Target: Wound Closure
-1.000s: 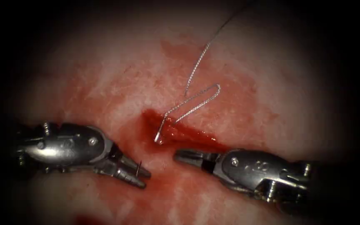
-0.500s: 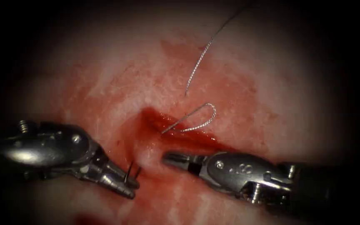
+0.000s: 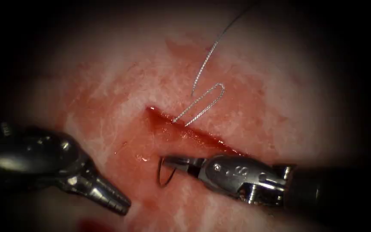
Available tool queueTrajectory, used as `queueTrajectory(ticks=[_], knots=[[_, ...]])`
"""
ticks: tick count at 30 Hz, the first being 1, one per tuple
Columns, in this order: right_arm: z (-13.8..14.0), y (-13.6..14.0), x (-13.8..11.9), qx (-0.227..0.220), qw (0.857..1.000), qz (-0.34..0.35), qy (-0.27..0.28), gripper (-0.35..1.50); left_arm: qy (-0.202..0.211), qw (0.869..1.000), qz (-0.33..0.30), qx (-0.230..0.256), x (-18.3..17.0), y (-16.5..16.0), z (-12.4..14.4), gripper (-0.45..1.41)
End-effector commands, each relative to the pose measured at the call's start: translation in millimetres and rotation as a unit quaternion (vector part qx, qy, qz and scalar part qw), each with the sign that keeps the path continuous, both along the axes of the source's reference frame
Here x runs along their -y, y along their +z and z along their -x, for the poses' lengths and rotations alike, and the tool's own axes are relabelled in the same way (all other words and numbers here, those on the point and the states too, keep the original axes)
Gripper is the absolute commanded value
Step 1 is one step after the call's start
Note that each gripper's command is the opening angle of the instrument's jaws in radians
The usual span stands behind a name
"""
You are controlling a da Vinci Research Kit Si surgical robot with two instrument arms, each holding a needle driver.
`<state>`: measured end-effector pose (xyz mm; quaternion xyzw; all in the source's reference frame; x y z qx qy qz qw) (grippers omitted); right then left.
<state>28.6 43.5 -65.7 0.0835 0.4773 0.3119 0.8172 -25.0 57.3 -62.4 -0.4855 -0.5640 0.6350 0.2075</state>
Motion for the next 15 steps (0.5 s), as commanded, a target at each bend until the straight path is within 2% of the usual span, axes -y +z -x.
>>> queueTrajectory(ticks=[1,3,4,6,9,11,15], knots=[[-0.7,0.1,0.3,-0.001,1.000,-0.002,0.000,-0.33,-0.006,0.999,0.032,0.009,0.7,0.5,0.6,-0.32],[-0.7,-0.2,0.1,0.000,1.000,-0.004,-0.001,-0.33,-0.015,0.998,0.063,-0.004,0.6,0.7,1.0,-0.08],[-0.5,-0.6,-0.1,-0.003,1.000,-0.002,-0.001,-0.32,-0.010,0.994,0.109,-0.013,0.8,1.2,1.4,0.11],[-0.2,-1.0,-0.4,-0.006,1.000,-0.003,0.000,-0.25,-0.001,0.991,0.131,-0.021,1.0,1.7,1.7,0.20],[0.7,-1.6,-1.1,-0.012,1.000,-0.005,0.000,-0.03,-0.010,0.985,0.172,-0.019,1.4,2.8,2.0,0.39],[1.7,-2.3,-1.7,-0.012,1.000,-0.003,0.004,0.00,-0.014,0.976,0.215,-0.013,1.8,4.1,2.3,0.54],[2.5,-2.7,-2.1,-0.013,1.000,-0.004,0.006,0.00,-0.011,0.974,0.226,-0.027,1.8,5.9,2.6,0.56]])
